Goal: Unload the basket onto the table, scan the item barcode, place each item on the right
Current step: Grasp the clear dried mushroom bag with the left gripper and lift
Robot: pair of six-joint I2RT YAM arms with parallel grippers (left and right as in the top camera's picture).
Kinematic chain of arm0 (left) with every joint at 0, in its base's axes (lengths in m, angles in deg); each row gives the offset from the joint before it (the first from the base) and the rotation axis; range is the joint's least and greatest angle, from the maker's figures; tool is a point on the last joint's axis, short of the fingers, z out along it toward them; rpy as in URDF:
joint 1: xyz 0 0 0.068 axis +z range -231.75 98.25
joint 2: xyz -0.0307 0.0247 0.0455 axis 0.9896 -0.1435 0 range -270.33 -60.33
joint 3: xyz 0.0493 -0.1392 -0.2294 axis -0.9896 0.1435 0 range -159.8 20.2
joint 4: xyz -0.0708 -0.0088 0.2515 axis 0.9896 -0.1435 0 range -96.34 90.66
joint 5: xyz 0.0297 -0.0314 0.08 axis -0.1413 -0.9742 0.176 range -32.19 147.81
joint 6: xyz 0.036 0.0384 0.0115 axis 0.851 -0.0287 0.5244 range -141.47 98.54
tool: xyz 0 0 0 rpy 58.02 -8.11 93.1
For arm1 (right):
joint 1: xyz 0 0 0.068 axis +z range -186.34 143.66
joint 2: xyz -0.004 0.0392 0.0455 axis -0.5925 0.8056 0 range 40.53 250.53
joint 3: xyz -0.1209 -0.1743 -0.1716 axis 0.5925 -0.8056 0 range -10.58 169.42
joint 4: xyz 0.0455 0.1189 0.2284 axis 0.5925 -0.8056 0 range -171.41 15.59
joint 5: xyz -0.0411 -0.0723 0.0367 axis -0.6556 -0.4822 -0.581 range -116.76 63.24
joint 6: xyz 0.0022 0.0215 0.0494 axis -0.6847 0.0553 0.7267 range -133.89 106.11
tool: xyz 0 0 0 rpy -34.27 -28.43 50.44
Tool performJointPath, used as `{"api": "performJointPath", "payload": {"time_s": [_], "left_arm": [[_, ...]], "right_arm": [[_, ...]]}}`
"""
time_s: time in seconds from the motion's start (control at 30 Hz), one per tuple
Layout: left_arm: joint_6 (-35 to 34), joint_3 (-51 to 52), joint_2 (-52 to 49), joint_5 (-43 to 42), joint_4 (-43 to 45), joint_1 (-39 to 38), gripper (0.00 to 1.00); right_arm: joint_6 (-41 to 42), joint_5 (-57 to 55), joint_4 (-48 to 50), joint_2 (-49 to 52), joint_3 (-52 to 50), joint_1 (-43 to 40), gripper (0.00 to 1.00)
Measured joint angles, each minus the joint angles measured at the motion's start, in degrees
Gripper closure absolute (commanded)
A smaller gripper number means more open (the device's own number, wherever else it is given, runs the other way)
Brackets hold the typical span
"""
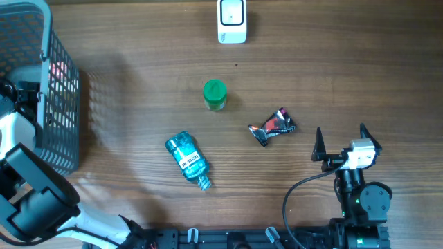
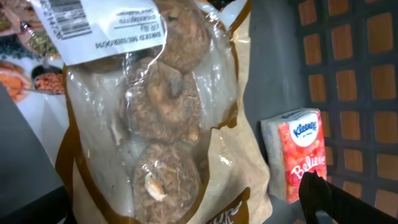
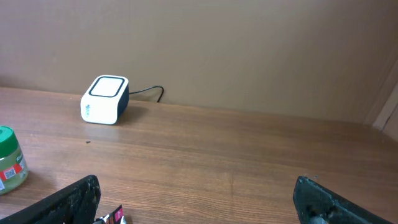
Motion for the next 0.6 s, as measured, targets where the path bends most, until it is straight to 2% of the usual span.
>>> {"api": "performJointPath", "payload": {"time_s": [0.13,0.47,0.53,0.57,0.6], "left_arm": [[-1.14,-0.02,-2.58,0.35,-0.68,0.0,0.0],[-2.82,-1.27,-6.23,1.9,7.8,0.02,0.02],[-2.84,-1.53,-6.86,1.88,9.22,0.0,0.11],[-2.84,-1.66,-7.39,1.95,10.27,0.0,0.2],[-2.86,-1.81,-8.02,2.1,11.15,0.0,0.38]], "right_arm": [[0.0,0.0,0.02,0.0,0.0,0.0,0.0],[0.0,-0.02,0.0,0.0,0.0,0.0,0.01],[0.0,0.0,0.0,0.0,0.0,0.0,0.0],[0.0,0.0,0.0,0.0,0.0,0.0,0.0],[0.0,0.0,0.0,0.0,0.0,0.0,0.0]]}}
